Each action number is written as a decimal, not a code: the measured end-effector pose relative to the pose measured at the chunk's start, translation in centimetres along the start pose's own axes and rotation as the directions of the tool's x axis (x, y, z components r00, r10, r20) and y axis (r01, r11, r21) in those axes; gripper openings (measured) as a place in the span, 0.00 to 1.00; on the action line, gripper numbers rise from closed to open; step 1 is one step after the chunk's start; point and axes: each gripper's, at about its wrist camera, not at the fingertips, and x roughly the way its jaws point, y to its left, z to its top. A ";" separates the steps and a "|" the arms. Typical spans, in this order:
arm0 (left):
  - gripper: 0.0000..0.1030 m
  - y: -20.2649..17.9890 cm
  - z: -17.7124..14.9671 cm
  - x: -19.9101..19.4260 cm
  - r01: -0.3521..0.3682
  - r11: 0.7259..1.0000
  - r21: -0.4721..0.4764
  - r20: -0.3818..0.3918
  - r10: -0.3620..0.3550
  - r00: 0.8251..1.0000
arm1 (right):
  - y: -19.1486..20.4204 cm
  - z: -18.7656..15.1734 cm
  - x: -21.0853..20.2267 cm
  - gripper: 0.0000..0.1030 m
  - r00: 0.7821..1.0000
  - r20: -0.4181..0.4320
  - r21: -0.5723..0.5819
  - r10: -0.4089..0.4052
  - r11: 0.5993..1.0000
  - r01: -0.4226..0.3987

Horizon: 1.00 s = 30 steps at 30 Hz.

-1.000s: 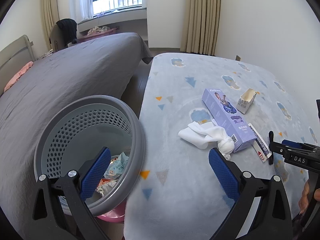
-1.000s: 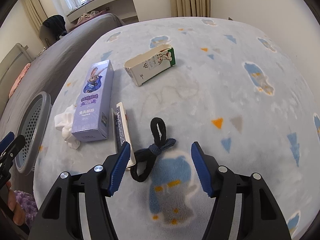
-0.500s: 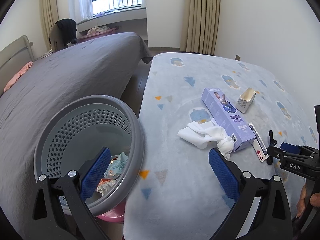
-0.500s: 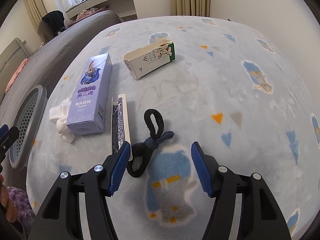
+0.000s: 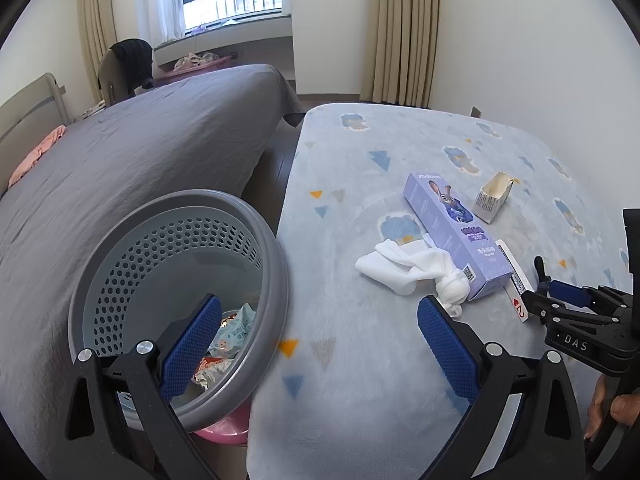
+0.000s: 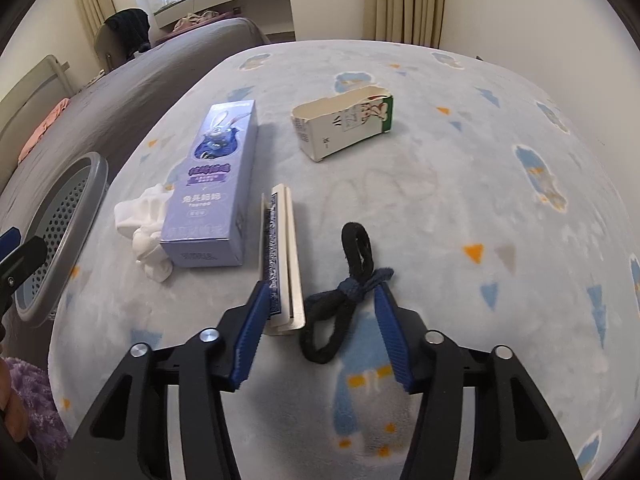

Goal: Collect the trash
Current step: 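Close the right gripper on the white card box and black hair tie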

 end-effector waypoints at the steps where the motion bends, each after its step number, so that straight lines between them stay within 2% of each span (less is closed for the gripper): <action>1: 0.94 0.0 0.0 0.0 -0.001 1.000 0.000 0.000 0.001 1.000 | 0.1 0.0 -0.1 0.43 1.000 0.002 -0.001 0.007 1.000 -0.007; 8: 0.94 0.1 0.0 0.0 -0.002 1.000 -0.001 0.001 0.002 1.000 | 0.3 0.0 -0.5 0.22 0.999 0.019 -0.008 0.043 0.999 -0.043; 12: 0.94 0.2 -0.1 -0.2 -0.003 1.000 -0.002 0.004 0.003 1.000 | 0.3 -0.1 -0.7 0.20 0.998 0.026 -0.004 0.050 0.999 -0.050; 14: 0.94 0.2 0.0 -0.1 -0.003 1.000 -0.002 0.003 0.003 1.000 | 0.2 -0.1 -1.0 0.13 0.998 0.037 0.001 0.049 0.999 -0.049; 15: 0.94 0.2 0.0 -0.1 -0.002 1.000 -0.003 0.003 0.002 1.000 | 0.1 0.0 -1.1 0.02 0.998 0.041 0.005 0.048 0.999 -0.049; 22: 0.94 0.3 0.0 -0.2 -0.006 1.000 0.000 0.000 0.006 1.000 | -1.1 0.2 -0.5 0.03 0.996 -0.001 0.064 0.093 0.994 -0.093; 23: 0.94 0.3 0.0 -0.2 -0.006 1.000 -0.001 0.001 0.006 1.000 | -1.2 0.2 -0.6 0.07 0.995 -0.001 0.070 0.099 0.993 -0.099; 24: 0.94 0.2 0.0 -0.2 -0.006 1.000 -0.001 0.001 0.006 1.000 | -1.2 0.2 -0.7 0.17 0.995 0.000 0.073 0.099 0.992 -0.098; 25: 0.94 0.2 0.0 -0.2 -0.006 1.000 -0.001 0.000 0.006 1.000 | -1.2 0.2 -0.8 0.23 0.995 0.006 0.074 0.102 0.992 -0.102; 27: 0.94 0.2 0.1 -0.1 -0.006 1.000 0.000 -0.001 0.006 1.000 | -1.1 0.3 -1.1 0.51 0.993 0.014 0.076 0.117 0.990 -0.118; 30: 0.94 0.0 0.1 0.0 -0.004 1.000 0.002 -0.003 0.004 1.000 | -0.6 0.4 -1.3 0.56 0.993 0.025 0.056 0.119 0.991 -0.121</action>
